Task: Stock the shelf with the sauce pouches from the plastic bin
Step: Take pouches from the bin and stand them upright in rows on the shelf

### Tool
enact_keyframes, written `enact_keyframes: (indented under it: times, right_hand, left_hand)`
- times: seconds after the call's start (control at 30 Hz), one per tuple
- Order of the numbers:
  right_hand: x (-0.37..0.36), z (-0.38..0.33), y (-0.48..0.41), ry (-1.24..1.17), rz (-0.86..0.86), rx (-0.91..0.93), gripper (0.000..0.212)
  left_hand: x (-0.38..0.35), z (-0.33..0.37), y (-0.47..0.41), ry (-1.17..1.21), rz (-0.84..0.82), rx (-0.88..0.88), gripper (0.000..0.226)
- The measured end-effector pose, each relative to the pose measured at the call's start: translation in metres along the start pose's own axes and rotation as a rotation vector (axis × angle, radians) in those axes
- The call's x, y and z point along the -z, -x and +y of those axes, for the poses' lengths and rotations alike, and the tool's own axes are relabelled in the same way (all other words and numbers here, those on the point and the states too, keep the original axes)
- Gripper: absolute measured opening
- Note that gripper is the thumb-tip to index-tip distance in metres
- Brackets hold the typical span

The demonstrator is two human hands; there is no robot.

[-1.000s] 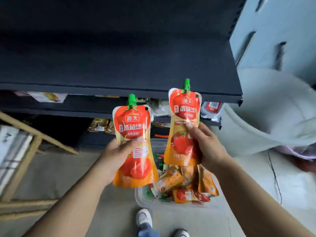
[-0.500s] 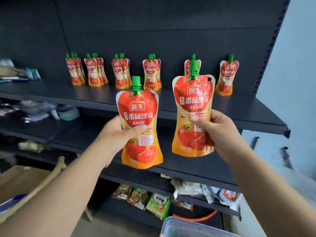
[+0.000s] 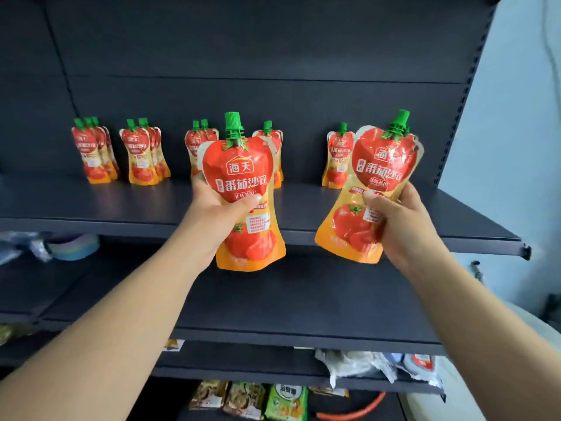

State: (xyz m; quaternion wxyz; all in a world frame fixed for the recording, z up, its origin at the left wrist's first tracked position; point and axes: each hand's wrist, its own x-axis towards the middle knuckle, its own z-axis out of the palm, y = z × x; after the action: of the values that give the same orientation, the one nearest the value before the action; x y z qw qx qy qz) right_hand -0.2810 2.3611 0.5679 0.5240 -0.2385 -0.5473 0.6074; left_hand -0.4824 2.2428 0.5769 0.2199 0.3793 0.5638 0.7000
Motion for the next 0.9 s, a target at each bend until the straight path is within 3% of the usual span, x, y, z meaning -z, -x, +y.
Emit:
enact_keyframes:
  times: [0.07, 0.2, 0.43, 0.63, 0.77, 0.9]
  right_hand:
    - [0.008, 0.000, -0.009, 0.006, 0.088, 0.033, 0.033]
    - [0.026, 0.008, -0.031, 0.096, 0.210, 0.128, 0.066]
    - [0.056, 0.024, -0.095, 0.161, 0.302, 0.189, 0.064]
    - [0.082, 0.060, -0.169, 0.171, 0.352, 0.219, 0.038]
    - [0.091, 0.083, -0.189, 0.382, 0.285, 0.201, 0.036]
    - [0.108, 0.091, -0.187, 0.687, 0.244, 0.054, 0.057]
  left_hand:
    - [-0.005, -0.004, -0.017, -0.010, -0.002, 0.003, 0.067]
    - [-0.026, -0.017, -0.045, -0.039, 0.034, -0.035, 0.069]
    - [-0.090, -0.045, -0.105, -0.112, -0.039, -0.044, 0.072]
    - [-0.150, -0.082, -0.160, -0.144, -0.068, -0.050, 0.068]
    - [-0.159, -0.111, -0.182, -0.203, -0.150, -0.051, 0.069]
    - [-0.154, -0.133, -0.180, -0.410, -0.352, 0.012, 0.061]
